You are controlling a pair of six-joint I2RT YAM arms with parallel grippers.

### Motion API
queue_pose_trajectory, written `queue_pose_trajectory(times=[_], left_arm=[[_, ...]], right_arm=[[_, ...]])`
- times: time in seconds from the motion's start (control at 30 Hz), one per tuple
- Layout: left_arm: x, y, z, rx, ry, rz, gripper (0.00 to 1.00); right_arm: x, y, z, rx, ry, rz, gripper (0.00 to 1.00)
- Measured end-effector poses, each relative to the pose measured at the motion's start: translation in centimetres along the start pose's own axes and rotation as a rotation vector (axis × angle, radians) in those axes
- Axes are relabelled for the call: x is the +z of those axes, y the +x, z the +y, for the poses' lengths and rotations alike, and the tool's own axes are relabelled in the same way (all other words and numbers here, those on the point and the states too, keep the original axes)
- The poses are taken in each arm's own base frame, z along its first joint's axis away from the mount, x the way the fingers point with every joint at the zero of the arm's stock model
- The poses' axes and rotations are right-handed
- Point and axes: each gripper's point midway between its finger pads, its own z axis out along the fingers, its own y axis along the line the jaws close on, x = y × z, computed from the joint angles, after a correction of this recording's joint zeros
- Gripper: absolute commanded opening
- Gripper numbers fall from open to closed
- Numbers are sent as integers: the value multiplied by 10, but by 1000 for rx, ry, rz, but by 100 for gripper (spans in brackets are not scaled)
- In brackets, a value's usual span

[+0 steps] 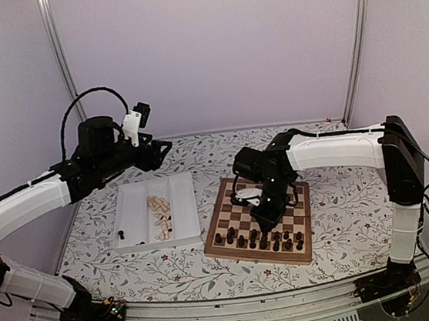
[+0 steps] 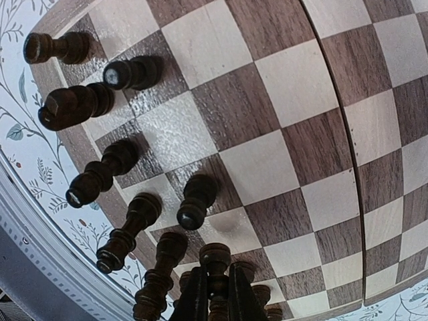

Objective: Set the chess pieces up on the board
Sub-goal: Place the chess piece on the chessboard.

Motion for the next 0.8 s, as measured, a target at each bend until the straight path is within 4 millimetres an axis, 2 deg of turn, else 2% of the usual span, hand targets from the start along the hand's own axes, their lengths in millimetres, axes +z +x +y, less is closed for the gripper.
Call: queue_pose_trajectory(times=[0.6,0.8], left_arm=[[0,0,1,0,-4,0,73],[0,0,1,0,-4,1,72]], right_arm=[[11,1,-2,3,5,24,9],[13,1,-4,4,12,29,13]])
